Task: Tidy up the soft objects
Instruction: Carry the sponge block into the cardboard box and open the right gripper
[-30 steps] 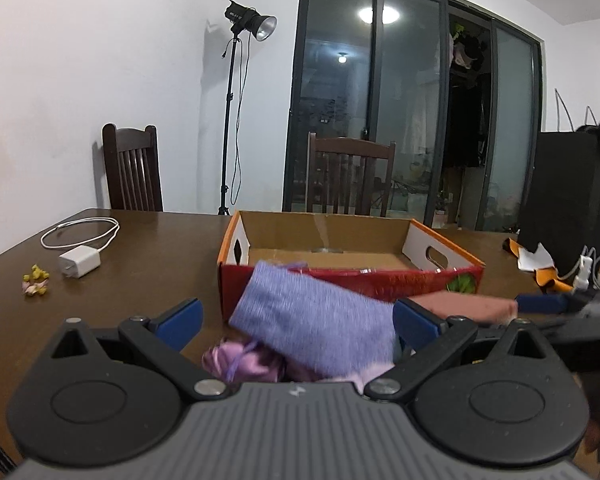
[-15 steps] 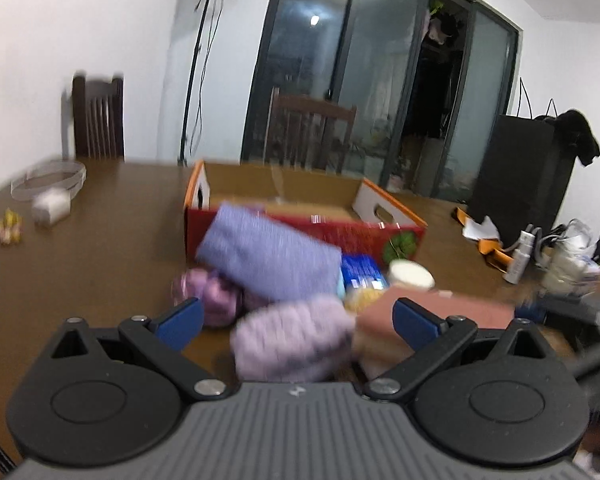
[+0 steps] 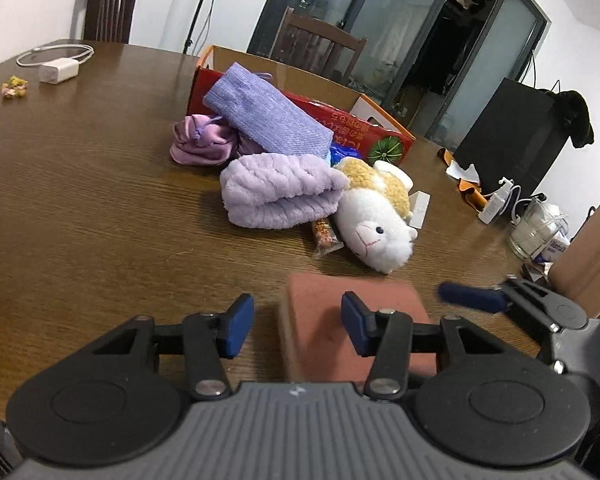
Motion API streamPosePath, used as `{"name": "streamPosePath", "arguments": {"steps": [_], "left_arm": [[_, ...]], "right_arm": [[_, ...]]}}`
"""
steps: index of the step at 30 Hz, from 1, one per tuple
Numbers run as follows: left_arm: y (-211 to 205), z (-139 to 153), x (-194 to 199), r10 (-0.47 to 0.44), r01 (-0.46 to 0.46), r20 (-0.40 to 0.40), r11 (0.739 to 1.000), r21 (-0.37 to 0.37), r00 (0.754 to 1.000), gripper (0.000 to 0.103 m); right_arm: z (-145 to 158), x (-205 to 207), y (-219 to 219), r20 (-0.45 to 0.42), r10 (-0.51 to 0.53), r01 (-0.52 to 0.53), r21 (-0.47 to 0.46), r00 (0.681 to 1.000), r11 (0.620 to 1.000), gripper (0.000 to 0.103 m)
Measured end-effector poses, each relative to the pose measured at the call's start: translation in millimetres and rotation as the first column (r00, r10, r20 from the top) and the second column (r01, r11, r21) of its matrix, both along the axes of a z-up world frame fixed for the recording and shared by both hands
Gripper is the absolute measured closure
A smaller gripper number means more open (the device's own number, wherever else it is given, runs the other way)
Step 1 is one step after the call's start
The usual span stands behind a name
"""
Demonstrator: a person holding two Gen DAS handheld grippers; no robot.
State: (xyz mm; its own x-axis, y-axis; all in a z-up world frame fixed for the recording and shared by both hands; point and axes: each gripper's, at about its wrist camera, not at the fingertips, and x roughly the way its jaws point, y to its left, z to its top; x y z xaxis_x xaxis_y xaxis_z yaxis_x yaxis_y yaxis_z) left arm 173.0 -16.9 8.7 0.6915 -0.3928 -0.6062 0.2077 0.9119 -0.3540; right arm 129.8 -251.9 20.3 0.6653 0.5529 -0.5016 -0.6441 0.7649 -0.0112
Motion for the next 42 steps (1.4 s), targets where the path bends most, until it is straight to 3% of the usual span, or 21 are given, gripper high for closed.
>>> {"name": "streamPosePath", "arguments": {"steps": [3, 6, 8, 10, 16, 18, 19, 21, 25, 28, 32, 34, 38, 42], "left_arm": [[2.3, 1.8, -3.9, 0.006, -0.006, -0.007, 1.000, -0.021, 1.000, 0.053], [3.5, 3.8, -8.2, 0.000, -0.001, -0.020, 0.999, -0.042, 1.000, 0.053], [4.5, 4.9, -11.7, -0.013, 0.011, -0.029, 0.998, -0.069, 1.000, 0.053], [4.4, 4.5, -15.1, -0.023, 0.021, -0.027, 0.997, -0.077, 0.999, 0.053], [8.1, -3.6, -13.6, -0.028, 0.021, -0.051, 0.992, -0.122, 0.998, 0.067], [8.9, -4.1, -12.3, -0.032, 0.026, -0.039, 0.992, -0.123, 0.999, 0.069], [8.2, -3.6, -11.9, -0.037, 0.033, -0.031, 0.992, -0.121, 0.999, 0.070], [4.4, 3.0, -11.8, -0.055, 0.057, 0.022, 0.994, -0.095, 0.998, 0.073], [0.9, 30.6, 8.6, -0.101, 0.115, 0.111, 0.985, -0.127, 0.989, 0.073], [-9.1, 65.9, 53.9, -0.136, 0.158, 0.154, 0.977, -0.141, 0.979, 0.073], [-28.4, 115.7, 153.3, -0.187, 0.220, 0.236, 0.968, -0.122, 0.954, 0.073], [-40.4, 131.5, 210.6, -0.209, 0.240, 0.220, 0.962, -0.126, 0.953, 0.073], [-65.1, 136.5, 319.3, -0.187, 0.211, 0.168, 0.968, -0.139, 0.968, 0.074], [-87.6, 99.3, 418.1, -0.146, 0.143, -0.002, 0.971, -0.191, 0.989, 0.074]], "right_arm": [[2.3, -3.5, -21.8, -0.015, -0.126, 0.126, 0.033, 0.992, 0.991, 0.016], [6.8, -6.4, -36.1, -0.060, -0.139, 0.147, 0.157, 0.988, 0.977, 0.018], [8.6, -1.8, -35.7, -0.087, -0.139, 0.155, 0.211, 0.986, 0.965, 0.023], [8.2, 8.6, -26.8, -0.114, -0.153, 0.176, 0.234, 0.982, 0.956, 0.040], [-7.4, 44.8, -15.4, -0.249, -0.183, 0.246, 0.251, 0.951, 0.936, 0.057], [-13.2, 51.4, -18.9, -0.297, -0.168, 0.256, 0.291, 0.940, 0.922, 0.064], [-15.1, 53.6, -21.4, -0.319, -0.150, 0.254, 0.314, 0.936, 0.915, 0.076], [-15.3, 56.9, -25.7, -0.364, -0.121, 0.257, 0.351, 0.923, 0.901, 0.077], [12.9, 57.3, -32.8, -0.308, -0.152, 0.263, 0.359, 0.939, 0.896, 0.077], [51.7, 74.5, -42.8, -0.212, -0.189, 0.260, 0.385, 0.959, 0.886, 0.077], [105.5, 140.1, -58.8, -0.110, -0.245, 0.269, 0.387, 0.963, 0.882, 0.077], [130.4, 185.2, -63.7, -0.054, -0.291, 0.290, 0.355, 0.955, 0.889, 0.077], [146.1, 292.0, -81.3, -0.135, -0.338, 0.364, 0.348, 0.932, 0.864, 0.077], [128.2, 388.9, -91.4, -0.237, -0.399, 0.455, 0.276, 0.886, 0.847, 0.077]]}}
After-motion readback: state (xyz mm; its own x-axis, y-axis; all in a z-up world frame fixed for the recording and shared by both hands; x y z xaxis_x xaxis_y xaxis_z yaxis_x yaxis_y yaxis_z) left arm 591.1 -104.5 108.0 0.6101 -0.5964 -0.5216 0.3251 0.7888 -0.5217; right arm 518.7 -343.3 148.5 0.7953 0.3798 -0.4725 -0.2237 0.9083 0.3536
